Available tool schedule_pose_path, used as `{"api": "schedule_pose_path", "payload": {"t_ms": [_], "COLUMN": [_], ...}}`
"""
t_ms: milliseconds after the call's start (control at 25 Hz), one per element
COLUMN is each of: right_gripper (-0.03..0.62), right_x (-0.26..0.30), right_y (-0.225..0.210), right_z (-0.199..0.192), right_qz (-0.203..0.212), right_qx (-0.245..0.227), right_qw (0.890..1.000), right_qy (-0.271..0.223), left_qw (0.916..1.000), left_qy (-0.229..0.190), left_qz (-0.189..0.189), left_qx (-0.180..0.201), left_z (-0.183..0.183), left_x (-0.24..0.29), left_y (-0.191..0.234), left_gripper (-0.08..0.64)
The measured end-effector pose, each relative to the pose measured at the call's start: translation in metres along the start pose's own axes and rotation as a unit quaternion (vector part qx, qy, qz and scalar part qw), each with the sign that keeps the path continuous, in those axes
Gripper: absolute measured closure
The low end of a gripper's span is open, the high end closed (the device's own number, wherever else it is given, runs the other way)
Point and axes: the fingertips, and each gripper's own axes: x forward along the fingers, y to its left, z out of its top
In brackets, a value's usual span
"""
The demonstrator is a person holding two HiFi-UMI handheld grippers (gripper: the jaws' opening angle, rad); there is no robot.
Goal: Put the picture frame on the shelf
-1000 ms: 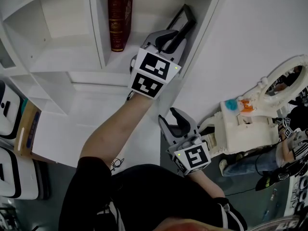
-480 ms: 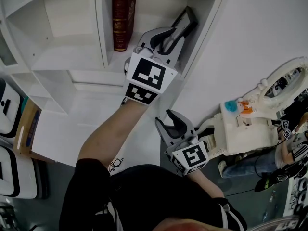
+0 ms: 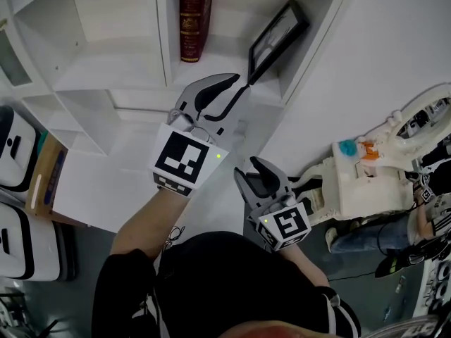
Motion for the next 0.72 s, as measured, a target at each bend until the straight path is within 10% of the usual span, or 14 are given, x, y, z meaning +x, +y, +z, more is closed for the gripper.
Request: {"api": "schedule_pose_path", "payload": {"t_ms": [320,720], "right_gripper": [0.471,0.552], "right_x": [-0.004,-0.029], "right_y": [0.004,-0.014], "right_z": [-0.016,-0.061], "right_qz": [0.004,-0.02], "right_qx": [0.026,0.102], "right_qw": [1.0,0.994], "right_qy": [0.006,0.032], "left_qw": [0.9966,0.9659], "left_qy": [0.059,0.184], "left_qz": [-0.041,-0.027], "left_qx": [-0.039,-0.18], "left_z": [-0.068,-0.19], "left_x": [-0.064,-0.135], "left_y": [-0.036,-0.062], "left_gripper": [0.483,0.485]}}
